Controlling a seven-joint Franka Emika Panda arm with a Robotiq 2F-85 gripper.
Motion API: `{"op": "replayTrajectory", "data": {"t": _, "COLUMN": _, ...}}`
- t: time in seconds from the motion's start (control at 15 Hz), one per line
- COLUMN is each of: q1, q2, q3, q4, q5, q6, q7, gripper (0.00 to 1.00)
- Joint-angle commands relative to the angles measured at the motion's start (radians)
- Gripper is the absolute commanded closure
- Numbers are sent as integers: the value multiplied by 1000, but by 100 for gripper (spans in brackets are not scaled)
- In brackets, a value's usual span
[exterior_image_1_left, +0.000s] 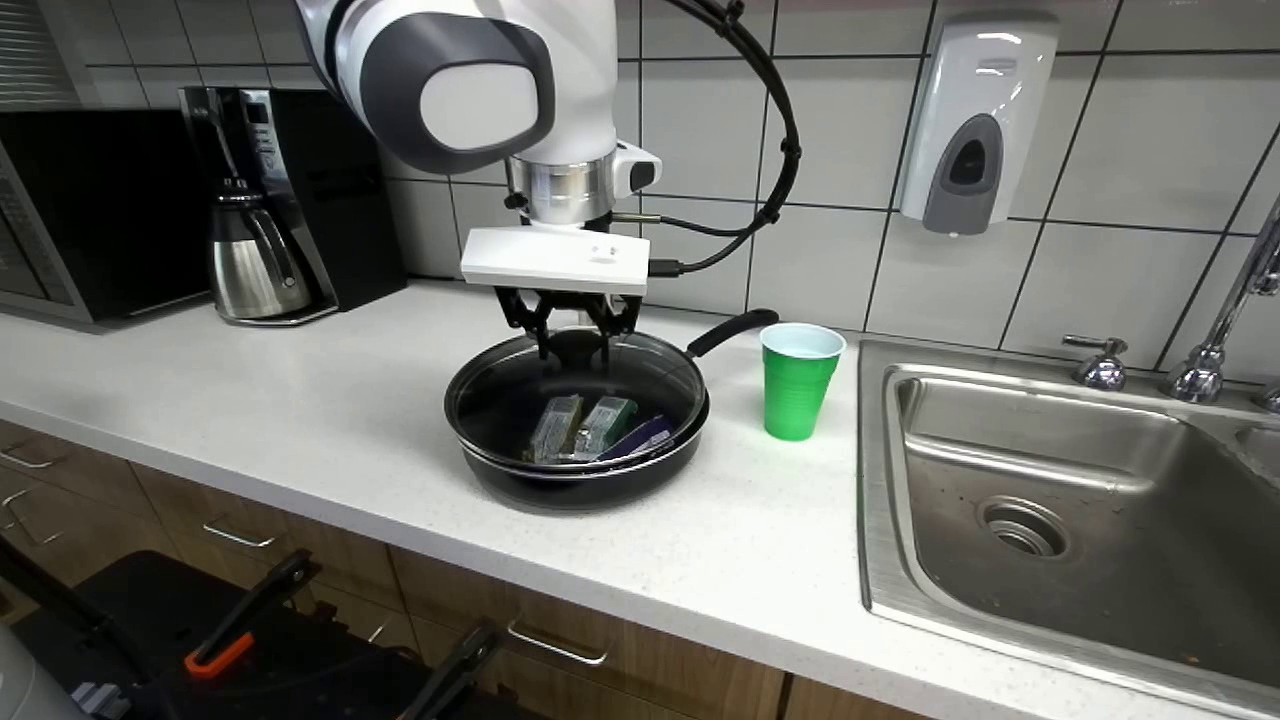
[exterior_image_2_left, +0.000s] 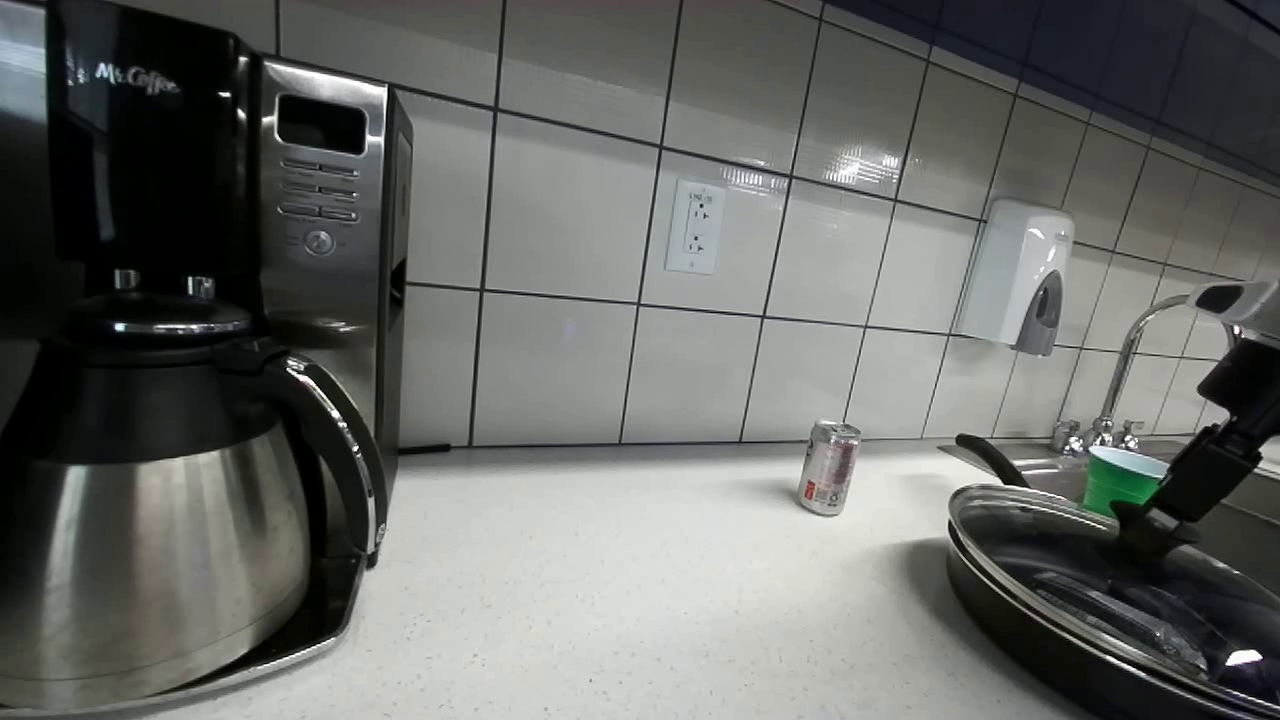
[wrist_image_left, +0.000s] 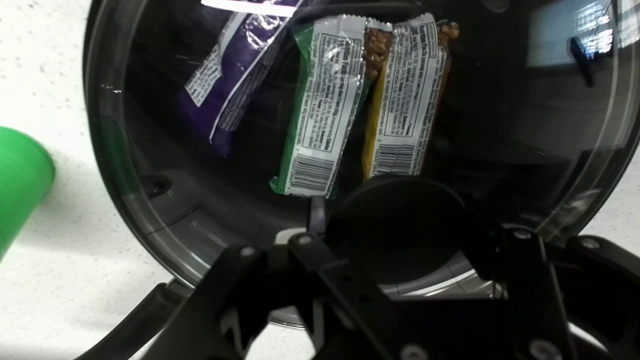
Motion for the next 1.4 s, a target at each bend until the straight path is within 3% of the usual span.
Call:
{"op": "replayTrajectory", "data": {"t": 0.0, "q1": 0, "q2": -18, "q3": -7, "q4": 12, "q5": 4, "q6": -1, "q7": -30, "gripper": 61}}
{"op": "replayTrajectory", "data": {"t": 1.2, "q1": -12, "q2": -39, "q3": -4, "q4": 0, "q5": -91, "q6": -34, "q7": -1, "gripper": 61}}
{"op": "replayTrajectory", "data": {"t": 1.33, "q1": -13, "q2": -40, "q3": -6, "q4": 3, "q5": -93, "q6": -39, "q7": 2, "gripper": 10}}
